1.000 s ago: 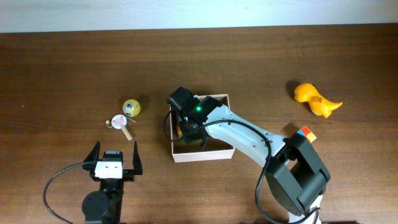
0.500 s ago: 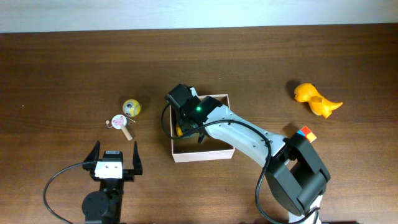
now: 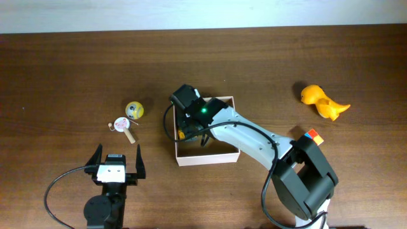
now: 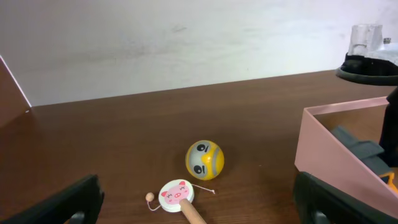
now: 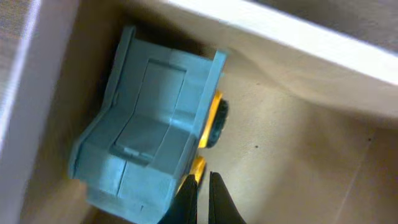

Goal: Pack container
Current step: 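Lower the truck into the box and open the right gripper, then raise the right gripper and move it toward the colour cube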

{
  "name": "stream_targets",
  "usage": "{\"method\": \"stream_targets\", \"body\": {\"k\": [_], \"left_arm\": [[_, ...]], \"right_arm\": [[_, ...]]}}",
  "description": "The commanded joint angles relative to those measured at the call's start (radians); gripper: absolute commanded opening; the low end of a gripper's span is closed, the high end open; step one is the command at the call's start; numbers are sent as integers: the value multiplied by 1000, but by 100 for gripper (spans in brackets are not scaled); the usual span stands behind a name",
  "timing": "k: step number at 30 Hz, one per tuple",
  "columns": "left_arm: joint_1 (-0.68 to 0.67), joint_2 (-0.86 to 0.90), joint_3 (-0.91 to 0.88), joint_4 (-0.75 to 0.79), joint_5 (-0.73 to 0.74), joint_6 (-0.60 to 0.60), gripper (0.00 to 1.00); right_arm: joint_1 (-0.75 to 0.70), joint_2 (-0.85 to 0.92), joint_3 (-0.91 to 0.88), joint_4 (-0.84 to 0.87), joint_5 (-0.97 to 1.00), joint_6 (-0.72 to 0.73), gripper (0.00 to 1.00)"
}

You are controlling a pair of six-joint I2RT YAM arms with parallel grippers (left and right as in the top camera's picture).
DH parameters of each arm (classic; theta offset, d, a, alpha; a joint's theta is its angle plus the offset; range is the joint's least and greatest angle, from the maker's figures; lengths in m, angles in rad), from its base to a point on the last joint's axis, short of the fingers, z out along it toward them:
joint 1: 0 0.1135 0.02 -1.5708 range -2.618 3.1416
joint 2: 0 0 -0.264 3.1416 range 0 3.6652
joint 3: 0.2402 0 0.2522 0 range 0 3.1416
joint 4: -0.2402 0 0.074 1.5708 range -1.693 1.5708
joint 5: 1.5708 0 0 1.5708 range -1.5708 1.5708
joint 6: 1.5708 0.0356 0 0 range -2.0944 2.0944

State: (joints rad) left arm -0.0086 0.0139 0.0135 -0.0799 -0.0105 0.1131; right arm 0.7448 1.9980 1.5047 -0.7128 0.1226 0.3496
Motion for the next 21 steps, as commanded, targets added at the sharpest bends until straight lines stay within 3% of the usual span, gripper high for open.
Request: {"method": "stream_targets", "body": {"k": [1,9,15,17,21], "left_arm": [[-4,-7,-4,-3,11,16,99],[-4,-7,-4,-3,12,16,99],[-4,-7,-4,-3,11,16,99],[-4,-7,-4,-3,11,16,99],[-4,-7,-4,-3,12,16,99]], "right_arm": [[-55,-12,-1,-5,16,-25,4],[-106,-16,32,-50,11,-41,4],[-105,-27,327,-272,14,-66,5],[-106,-28,420,-346,17,-76,12],[-136,-28,570,-468,28,-80,43]]}}
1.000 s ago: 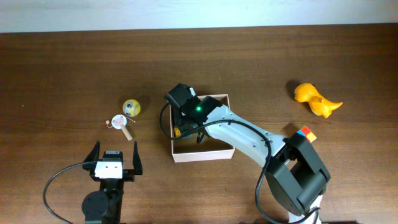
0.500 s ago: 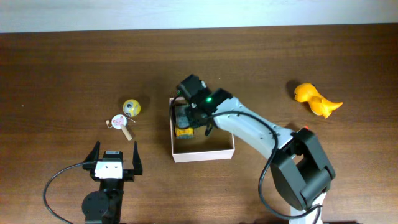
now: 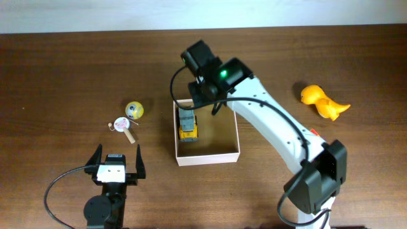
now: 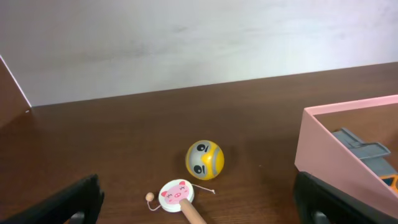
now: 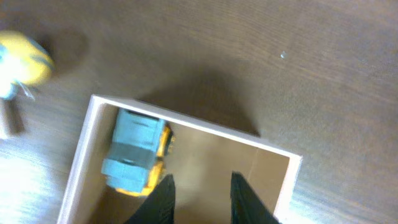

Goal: Pack container
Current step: 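Raise the right gripper and move it toward the colour cube, then lower the right gripper onto the 2x2 colour cube and grasp it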

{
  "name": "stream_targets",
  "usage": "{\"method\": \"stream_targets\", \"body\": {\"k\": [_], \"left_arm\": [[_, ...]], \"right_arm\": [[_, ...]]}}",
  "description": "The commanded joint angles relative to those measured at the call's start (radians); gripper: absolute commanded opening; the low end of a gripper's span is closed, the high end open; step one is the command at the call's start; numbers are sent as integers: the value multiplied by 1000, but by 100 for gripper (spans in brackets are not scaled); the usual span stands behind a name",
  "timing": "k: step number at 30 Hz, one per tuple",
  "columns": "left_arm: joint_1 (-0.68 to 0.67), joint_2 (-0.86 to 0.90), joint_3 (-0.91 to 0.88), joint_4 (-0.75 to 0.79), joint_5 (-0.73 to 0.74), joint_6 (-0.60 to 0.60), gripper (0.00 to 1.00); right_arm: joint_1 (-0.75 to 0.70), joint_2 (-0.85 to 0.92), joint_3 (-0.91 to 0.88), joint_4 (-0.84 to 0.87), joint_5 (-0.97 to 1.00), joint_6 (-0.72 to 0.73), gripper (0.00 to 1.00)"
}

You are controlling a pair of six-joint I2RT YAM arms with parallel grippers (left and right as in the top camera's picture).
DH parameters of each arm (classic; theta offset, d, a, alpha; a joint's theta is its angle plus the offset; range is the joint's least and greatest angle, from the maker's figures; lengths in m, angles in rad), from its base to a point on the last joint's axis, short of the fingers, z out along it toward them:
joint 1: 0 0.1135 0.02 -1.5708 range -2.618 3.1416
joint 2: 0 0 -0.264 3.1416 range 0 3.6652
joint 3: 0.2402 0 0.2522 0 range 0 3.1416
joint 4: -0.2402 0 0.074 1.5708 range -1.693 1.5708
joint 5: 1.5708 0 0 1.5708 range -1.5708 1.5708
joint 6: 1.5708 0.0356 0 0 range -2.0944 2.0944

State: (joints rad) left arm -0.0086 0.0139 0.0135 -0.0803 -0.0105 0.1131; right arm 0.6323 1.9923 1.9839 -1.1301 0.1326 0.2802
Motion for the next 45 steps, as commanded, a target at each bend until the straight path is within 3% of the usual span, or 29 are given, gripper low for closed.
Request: {"method": "stream_targets", "body": {"k": [1,7,15,21,33,37,45], "left_arm": [[-4,-7,-4,-3,12,16,99],[-4,-7,-4,-3,12,16,99],[-4,-7,-4,-3,12,16,99],[-4,-7,-4,-3,12,16,99],[-4,-7,-4,-3,11,16,99],[-4,-7,-4,-3,12,16,99],[-4,-7,-4,-3,12,16,99]], "right_arm": [[-44,-23,123,-86,19,-11,54],[-205,-23,162,-232,36,-5,99],[-485,-23,161,-415,-10,23,99],[-591,-23,101,-515,-51,35,99],[-658,-24,-186,-311,-65,42,99],[-741,-24,-334,-224,-78,69,99],[-803,-93,-499,-180,-100,68,99]]}}
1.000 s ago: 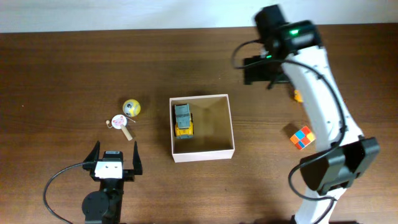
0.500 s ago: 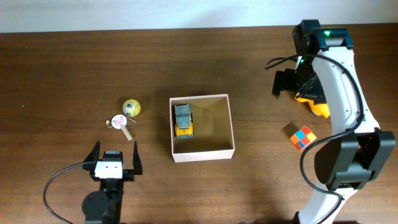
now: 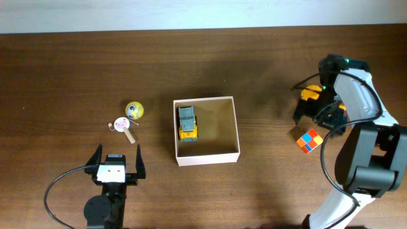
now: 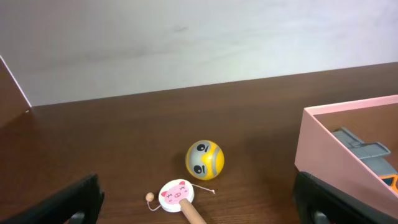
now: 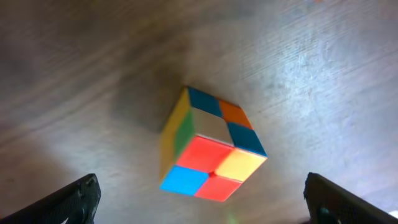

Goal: Pack container
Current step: 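Lower the right gripper onto the 2x2 colour cube and grasp it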

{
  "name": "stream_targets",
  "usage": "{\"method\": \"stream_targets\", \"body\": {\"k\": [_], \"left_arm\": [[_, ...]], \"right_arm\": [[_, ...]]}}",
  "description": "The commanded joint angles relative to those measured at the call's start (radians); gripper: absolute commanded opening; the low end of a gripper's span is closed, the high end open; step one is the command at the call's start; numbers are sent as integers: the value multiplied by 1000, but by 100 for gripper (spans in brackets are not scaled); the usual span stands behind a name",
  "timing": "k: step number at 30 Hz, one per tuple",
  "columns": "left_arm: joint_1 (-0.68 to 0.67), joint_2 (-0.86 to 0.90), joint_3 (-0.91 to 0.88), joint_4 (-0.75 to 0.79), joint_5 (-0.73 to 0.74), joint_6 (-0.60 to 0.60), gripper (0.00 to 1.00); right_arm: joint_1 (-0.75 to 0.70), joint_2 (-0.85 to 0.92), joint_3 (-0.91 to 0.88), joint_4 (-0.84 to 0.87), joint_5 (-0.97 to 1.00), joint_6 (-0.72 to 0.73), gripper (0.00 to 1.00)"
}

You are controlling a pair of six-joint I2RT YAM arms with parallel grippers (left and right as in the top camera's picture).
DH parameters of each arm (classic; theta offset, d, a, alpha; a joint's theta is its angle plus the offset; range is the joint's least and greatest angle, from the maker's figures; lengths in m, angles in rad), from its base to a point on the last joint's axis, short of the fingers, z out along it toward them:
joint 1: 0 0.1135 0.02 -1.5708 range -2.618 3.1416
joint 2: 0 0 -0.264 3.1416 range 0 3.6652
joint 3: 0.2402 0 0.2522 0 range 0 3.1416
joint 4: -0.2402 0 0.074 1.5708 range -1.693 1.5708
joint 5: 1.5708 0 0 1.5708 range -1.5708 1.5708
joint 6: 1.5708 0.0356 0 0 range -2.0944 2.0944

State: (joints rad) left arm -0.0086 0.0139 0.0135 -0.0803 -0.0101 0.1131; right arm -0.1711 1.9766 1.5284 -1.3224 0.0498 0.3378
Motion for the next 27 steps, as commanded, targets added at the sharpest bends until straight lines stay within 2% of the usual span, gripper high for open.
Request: {"method": "stream_targets", "body": {"k": [1,4,6,12,22,27], "left_arm": [[-4,-7,-4,-3,11,16,99],[-4,-7,-4,-3,11,16,99],[-4,-7,-4,-3,11,16,99],[-4,-7,-4,-3,11,16,99],[-4,-7,-4,-3,11,16,99],[-4,-7,-4,-3,11,16,99]], "right_arm": [[0,-98,-67,25,-21,11,99],[1,-163,-163,122,-61,11,99],[1,-208,-285,268,-101,12,99],[0,-214,-432,477,-136,45,99],[1,-214,-440,510,-137,37,100],[1,-214,-440,482,-210,38,94]]}}
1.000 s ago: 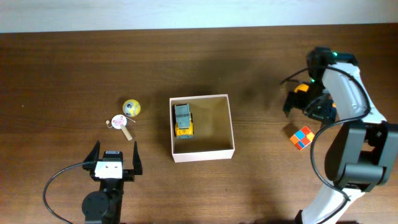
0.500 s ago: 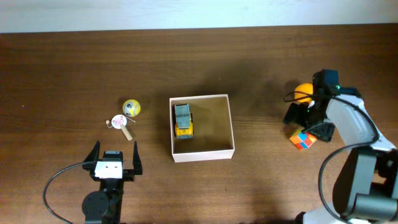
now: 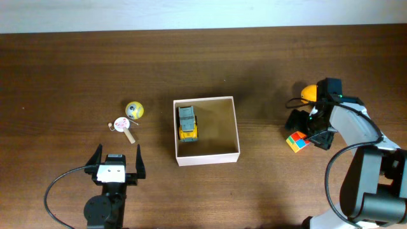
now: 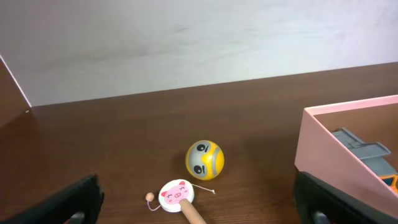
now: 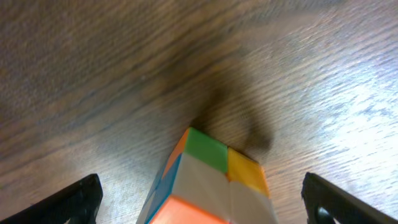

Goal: Pack container
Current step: 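Lower the right gripper onto the 2x2 colour cube and grasp it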

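Observation:
The pale pink box [image 3: 235,130] sits mid-table with a grey-and-yellow toy truck [image 3: 186,122] along its left wall. A coloured cube [image 3: 296,141] lies at the right. My right gripper [image 3: 306,131] is low over it and open. In the right wrist view the cube [image 5: 211,180] fills the gap between the wide-spread fingers [image 5: 78,200]. An orange duck [image 3: 308,93] is partly hidden behind the right arm. My left gripper [image 3: 117,163] is open near the front edge, holding nothing.
A yellow ball with a face [image 4: 204,159] and a pig-faced rattle drum [image 4: 176,192] lie left of the box, ahead of the left gripper [image 4: 199,208]. The box's pink wall [image 4: 336,149] rises at the right of that view, with the truck [image 4: 367,152] behind it.
My right gripper has come down onto the cube, which now fills the space between its open fingers. The cube lies a little further left and looks tilted. The left arm has not moved.
My right gripper was down in the box at the truck, fingers close together. Then it was above the box's far edge, with the truck left inside. Then it hung open over the cube at the right, and now it is low around the cube.

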{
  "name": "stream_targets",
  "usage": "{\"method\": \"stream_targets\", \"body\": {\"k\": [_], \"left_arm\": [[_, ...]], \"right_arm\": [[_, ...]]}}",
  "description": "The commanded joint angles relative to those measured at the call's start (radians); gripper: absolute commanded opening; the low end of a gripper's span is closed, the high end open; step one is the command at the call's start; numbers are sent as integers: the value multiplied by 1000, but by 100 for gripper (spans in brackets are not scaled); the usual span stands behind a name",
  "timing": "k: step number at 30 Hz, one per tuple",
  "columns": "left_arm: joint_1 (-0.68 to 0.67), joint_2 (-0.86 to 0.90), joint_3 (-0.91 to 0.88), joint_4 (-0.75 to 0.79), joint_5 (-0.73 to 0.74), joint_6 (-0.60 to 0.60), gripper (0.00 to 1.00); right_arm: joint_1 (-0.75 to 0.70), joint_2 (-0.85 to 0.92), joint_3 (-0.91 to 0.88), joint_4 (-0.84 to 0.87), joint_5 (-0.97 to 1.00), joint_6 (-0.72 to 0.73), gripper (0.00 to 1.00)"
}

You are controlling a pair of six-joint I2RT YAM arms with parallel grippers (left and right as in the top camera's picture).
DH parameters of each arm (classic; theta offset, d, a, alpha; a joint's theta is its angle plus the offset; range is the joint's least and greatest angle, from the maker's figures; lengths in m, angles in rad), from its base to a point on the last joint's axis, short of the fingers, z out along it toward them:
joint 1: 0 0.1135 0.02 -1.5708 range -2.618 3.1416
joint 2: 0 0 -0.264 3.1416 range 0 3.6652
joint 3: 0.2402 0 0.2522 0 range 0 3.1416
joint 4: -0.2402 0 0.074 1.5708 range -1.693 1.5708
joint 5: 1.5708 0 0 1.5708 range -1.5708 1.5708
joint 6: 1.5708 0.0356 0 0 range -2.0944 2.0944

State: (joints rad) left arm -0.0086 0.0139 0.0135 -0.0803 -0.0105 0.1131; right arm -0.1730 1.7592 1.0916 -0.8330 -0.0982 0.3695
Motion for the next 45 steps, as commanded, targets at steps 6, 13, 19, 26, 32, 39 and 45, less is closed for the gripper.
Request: {"method": "stream_targets", "body": {"k": [6,13,19,26,32,39,45], "left_arm": [[-4,-7,-4,-3,11,16,99],[-4,-7,-4,-3,12,16,99],[-4,-7,-4,-3,12,16,99],[-4,-7,-4,-3,12,16,99],[-4,-7,-4,-3,12,16,99],[-4,-7,-4,-3,12,16,99],[-4,-7,-4,-3,12,16,99]], "right_arm": [[3,3,-3,3,-119,100,78],[5,3,-3,24,-120,99,74],[64,3,-3,-27,-109,50,75],[153,3,-3,-15,18,50,72],[153,3,-3,-12,75,48,61],[153,3,-3,37,84,-17,56],[153,3,-3,45,84,-69,55]]}}
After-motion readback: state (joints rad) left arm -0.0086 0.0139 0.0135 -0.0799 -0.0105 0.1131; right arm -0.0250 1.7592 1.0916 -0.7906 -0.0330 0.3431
